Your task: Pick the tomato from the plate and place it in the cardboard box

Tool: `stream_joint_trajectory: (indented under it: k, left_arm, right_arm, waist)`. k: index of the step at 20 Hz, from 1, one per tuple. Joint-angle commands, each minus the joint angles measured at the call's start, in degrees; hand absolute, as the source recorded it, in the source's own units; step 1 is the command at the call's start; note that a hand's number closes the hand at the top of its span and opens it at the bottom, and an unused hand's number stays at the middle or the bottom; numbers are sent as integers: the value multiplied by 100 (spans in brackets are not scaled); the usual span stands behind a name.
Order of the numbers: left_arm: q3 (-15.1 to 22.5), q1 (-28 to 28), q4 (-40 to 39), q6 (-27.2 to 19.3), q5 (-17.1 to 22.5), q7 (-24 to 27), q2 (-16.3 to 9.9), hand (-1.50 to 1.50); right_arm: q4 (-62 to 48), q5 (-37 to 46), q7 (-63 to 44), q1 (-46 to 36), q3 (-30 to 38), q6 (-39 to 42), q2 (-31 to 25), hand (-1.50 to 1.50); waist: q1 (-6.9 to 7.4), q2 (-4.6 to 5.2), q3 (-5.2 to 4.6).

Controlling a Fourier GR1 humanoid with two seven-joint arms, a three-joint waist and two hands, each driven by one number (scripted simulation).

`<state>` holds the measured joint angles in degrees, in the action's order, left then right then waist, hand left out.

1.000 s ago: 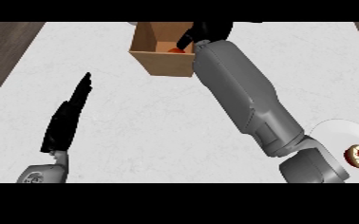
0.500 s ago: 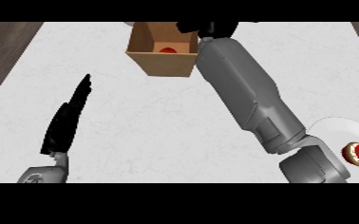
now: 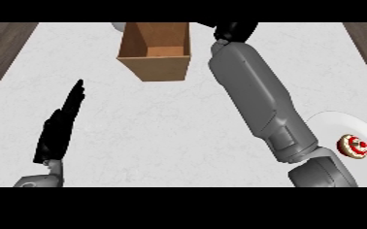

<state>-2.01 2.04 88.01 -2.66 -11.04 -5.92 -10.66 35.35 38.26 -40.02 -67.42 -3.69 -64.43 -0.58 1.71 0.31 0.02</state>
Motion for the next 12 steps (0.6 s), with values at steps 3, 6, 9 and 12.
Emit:
stream_joint_trajectory:
  k: [3,6,9,12]
  left_arm:
    - [-179,-333,-157,-97,0,166,-18,0]
    - [-332,-153,-113,-80,87,55,-100,0]
    - [-265,-555,78,-102,52,104,-38,0]
    - [-216,-446,407,-108,30,-235,-37,0]
  right_arm:
    - [1189,100,-99,1056,48,-490,-167,-150]
    - [2101,280,-119,1851,-96,-446,-191,-150]
    - [3346,182,-176,2673,-211,88,-597,-150]
    - [4401,510,-402,3601,-603,517,-618,-150]
  waist:
    - [-426,-136,-2]
    - [-500,-149,-3]
    - [-520,-171,-2]
    - [-506,-169,-4]
